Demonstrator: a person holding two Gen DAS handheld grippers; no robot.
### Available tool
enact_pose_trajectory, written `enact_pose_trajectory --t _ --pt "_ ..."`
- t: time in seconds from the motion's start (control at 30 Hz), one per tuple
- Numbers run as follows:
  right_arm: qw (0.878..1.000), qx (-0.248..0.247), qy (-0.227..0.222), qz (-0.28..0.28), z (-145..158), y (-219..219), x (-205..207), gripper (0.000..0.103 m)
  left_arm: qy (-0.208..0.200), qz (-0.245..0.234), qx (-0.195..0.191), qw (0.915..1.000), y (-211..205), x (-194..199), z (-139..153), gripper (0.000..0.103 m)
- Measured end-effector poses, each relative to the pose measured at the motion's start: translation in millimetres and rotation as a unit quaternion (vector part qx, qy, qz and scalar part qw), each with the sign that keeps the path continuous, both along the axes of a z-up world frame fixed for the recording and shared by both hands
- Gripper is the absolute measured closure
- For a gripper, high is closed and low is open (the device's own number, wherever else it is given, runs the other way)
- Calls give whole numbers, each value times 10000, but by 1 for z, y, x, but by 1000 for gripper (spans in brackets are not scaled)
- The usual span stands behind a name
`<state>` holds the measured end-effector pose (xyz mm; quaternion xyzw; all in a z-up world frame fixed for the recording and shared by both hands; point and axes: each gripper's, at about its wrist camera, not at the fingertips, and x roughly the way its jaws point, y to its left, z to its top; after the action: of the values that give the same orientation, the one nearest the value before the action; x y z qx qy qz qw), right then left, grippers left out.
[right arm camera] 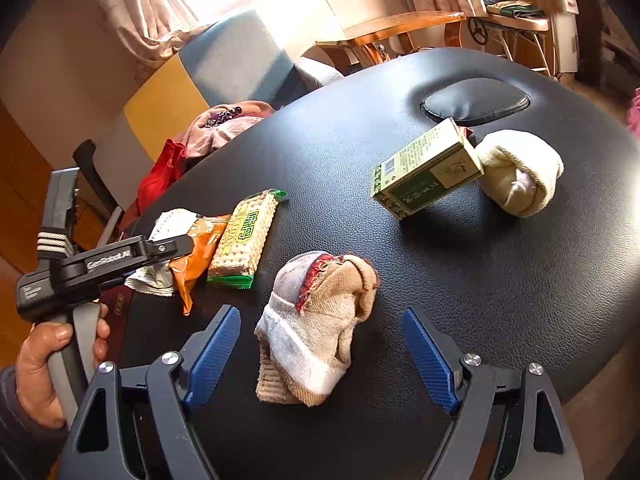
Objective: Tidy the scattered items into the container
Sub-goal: 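Carry the snack bag toward the tray with the left tool while the right tool grasps the sock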
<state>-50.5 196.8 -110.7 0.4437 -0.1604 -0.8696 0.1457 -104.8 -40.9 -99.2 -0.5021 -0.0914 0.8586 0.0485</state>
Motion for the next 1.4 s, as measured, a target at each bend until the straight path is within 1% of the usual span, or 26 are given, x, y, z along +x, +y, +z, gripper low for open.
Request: enact_pose_trajectory --t 0.03,0.07,0.1,0.13,0.17,0.2,0.23,0.3,0.33,0.4,0.53,0.63,0.8,0.97,1.1,1.23,1.4 --pt "10000 44 -9 -15 -1 -3 -2 23 16 14 18 10000 -2 3 0 39" --pt "9999 109 -23 -10 -3 -7 -5 27 32 29 35 10000 -5 5 0 39" --pt "9998 185 -44 10 -4 -11 -7 35 49 40 56 10000 -8 8 1 39" --pt "9995 300 -46 25 -5 -14 -9 41 64 51 77 9999 -11 11 1 39" --pt "9990 455 -6 48 -6 -18 -9 50 80 73 88 9999 -14 15 1 40" --pt "9984 557 33 90 -6 -21 -9 55 97 103 94 9999 -17 17 1 40" --pt "9980 616 54 135 -6 -24 -9 57 113 133 106 9998 -20 20 1 40" --pt "9970 742 86 191 -6 -27 -8 65 160 214 154 9995 -25 29 2 40" --pt "9966 794 101 214 -5 -29 -7 66 201 249 169 9993 -27 34 2 40" --pt "9958 870 127 257 -4 -32 -5 73 263 294 182 9991 -30 43 3 40" --pt "9944 973 153 387 -2 -43 -1 74 378 423 304 9979 -37 62 8 41" --pt "9941 956 168 476 1 -54 1 75 514 470 292 9971 -42 76 17 41" --pt "9899 1246 242 629 -1 -70 4 75 765 645 357 9943 -60 99 34 41" --pt "9884 1348 265 654 -3 -71 7 75 989 842 393 9908 -81 121 49 41" --pt "9871 1425 294 674 -4 -73 7 74 1098 1089 439 9870 -100 136 57 41" --pt "9867 1439 279 706 -5 -74 5 74 1209 1329 386 9830 -117 149 63 41" --pt "9865 1452 256 713 -5 -75 4 73 1216 1713 230 9774 -153 160 65 41"
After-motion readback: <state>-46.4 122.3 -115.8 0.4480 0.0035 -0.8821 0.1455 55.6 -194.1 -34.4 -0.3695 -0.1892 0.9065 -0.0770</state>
